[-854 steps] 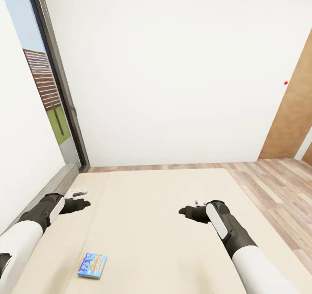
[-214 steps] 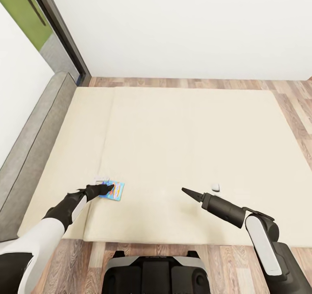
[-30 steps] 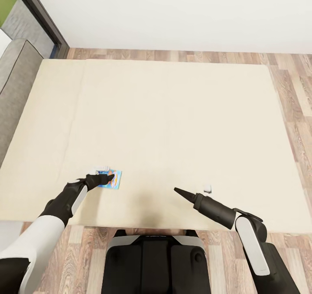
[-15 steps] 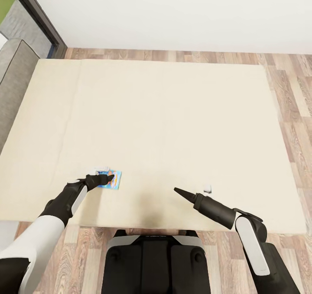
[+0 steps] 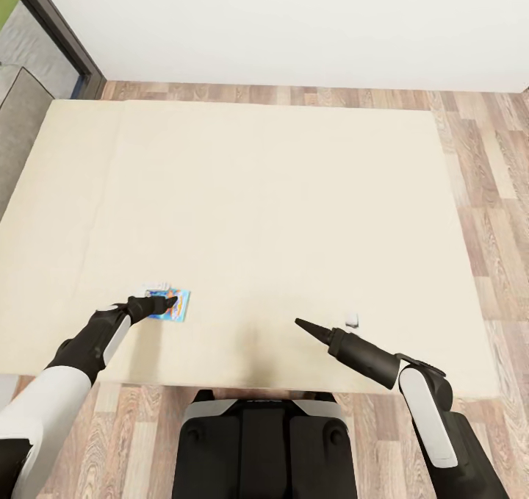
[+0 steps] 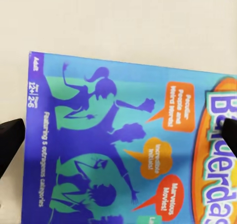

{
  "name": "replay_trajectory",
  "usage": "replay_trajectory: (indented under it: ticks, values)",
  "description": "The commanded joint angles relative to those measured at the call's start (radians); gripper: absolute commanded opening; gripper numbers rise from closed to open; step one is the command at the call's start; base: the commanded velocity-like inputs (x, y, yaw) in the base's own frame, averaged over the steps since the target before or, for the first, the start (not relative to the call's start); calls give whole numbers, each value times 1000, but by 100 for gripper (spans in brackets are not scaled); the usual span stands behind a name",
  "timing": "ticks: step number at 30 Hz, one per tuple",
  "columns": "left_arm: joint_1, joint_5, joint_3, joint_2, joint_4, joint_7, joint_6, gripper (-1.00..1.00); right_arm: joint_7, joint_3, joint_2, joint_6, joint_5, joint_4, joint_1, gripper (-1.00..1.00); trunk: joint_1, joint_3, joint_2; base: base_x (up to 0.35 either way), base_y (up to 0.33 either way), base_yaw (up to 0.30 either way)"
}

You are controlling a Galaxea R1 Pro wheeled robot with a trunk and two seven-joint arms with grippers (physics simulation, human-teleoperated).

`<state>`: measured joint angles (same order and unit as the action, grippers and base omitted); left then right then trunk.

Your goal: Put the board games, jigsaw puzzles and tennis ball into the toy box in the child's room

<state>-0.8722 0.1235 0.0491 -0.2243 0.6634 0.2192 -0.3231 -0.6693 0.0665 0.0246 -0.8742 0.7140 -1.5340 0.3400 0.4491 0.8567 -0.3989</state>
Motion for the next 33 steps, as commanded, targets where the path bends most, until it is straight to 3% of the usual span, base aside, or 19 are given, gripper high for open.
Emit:
replay_trajectory:
  ticks: [1,29,33]
  values:
    - [1,18,6,74,-72,3,-8,100,-3,1,0,-5,1,0,1,100,1,1,-1,0,-124,0]
    - [1,18,8,74,-69,4,-9,100,-3,1,0,-5,0,0,1,100,1,1,-1,-7,62,0]
    - [1,18,7,74,-69,37,-15,100,-3,1,0,-5,0,0,1,100,1,1,-1,0,13,0]
